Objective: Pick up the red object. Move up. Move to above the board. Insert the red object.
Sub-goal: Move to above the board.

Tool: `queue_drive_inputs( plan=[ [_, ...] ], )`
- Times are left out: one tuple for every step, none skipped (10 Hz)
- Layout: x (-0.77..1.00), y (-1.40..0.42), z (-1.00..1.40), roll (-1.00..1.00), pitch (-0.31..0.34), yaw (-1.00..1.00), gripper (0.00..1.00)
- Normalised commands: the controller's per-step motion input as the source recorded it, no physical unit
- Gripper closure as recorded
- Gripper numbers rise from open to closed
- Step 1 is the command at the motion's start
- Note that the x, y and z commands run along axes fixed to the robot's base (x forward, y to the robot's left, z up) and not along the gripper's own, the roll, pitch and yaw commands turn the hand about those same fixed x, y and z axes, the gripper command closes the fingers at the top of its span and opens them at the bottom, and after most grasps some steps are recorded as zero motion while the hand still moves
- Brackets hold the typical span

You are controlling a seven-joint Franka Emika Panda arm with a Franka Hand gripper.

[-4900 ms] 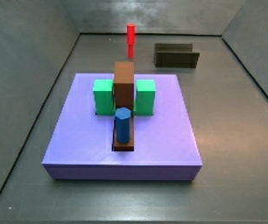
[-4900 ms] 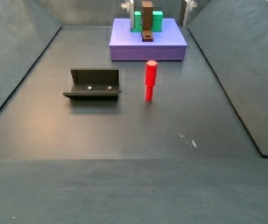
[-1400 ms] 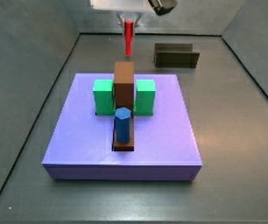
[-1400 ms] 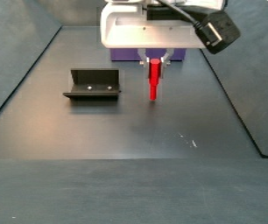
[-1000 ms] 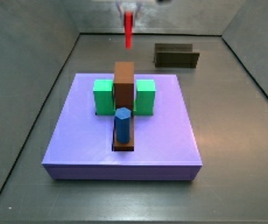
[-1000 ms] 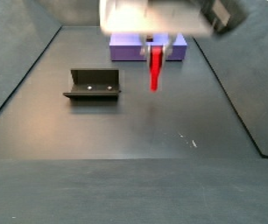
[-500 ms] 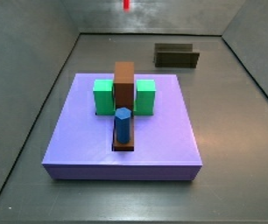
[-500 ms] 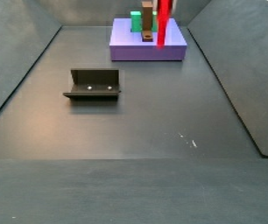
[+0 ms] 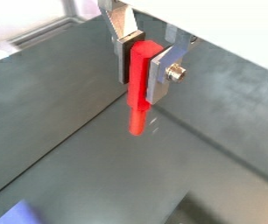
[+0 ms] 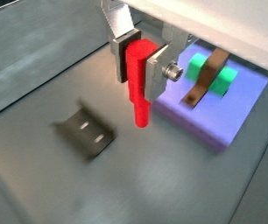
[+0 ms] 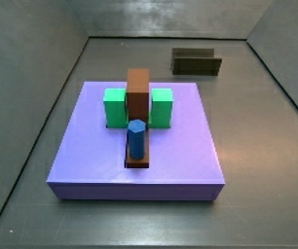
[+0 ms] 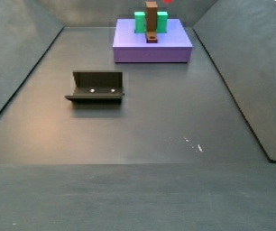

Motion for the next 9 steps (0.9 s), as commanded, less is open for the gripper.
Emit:
queue_drive_inputs(
  plan=[
    [0.05, -1.40, 0.17, 0.01, 0.164, 0.10, 1.00],
    [0.06, -1.40, 0.18, -0.04, 0.116, 0.04, 1.00],
    [0.06, -1.40, 0.18, 0.00, 0.095, 0.03, 1.00],
    [0.07, -1.40, 0.18, 0.01, 0.092, 0.02, 1.00],
    [0.09, -1.40, 0.18, -0.01, 0.102, 0.02, 1.00],
    [0.12, -1.40, 0.19, 0.00, 0.126, 0.01, 1.00],
    [0.14, -1.40, 0.19, 0.01, 0.131, 0.01, 1.00],
    [0.12, -0.76, 0.11, 0.01, 0.149, 0.01, 1.00],
    [0.11, -0.50, 0.08, 0.01, 0.148, 0.00, 1.00]
  ],
)
